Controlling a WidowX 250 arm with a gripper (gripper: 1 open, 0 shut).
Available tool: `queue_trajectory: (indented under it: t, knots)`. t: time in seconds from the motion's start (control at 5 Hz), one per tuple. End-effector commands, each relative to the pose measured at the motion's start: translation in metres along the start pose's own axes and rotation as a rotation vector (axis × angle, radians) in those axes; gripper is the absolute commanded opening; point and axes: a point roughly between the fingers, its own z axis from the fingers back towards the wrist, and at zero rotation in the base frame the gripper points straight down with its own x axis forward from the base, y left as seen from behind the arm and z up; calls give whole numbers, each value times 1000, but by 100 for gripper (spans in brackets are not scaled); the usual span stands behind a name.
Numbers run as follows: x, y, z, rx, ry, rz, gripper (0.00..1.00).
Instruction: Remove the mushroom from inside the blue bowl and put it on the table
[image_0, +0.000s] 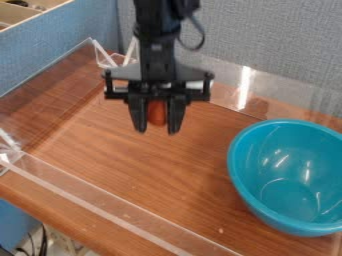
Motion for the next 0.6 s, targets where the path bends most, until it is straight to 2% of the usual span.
queue_trajectory:
  t: [0.0, 0.4]
  knots:
    - [2, -7, 1, 6, -16, -34, 0]
    - [1, -13, -15, 26, 2, -75, 0]
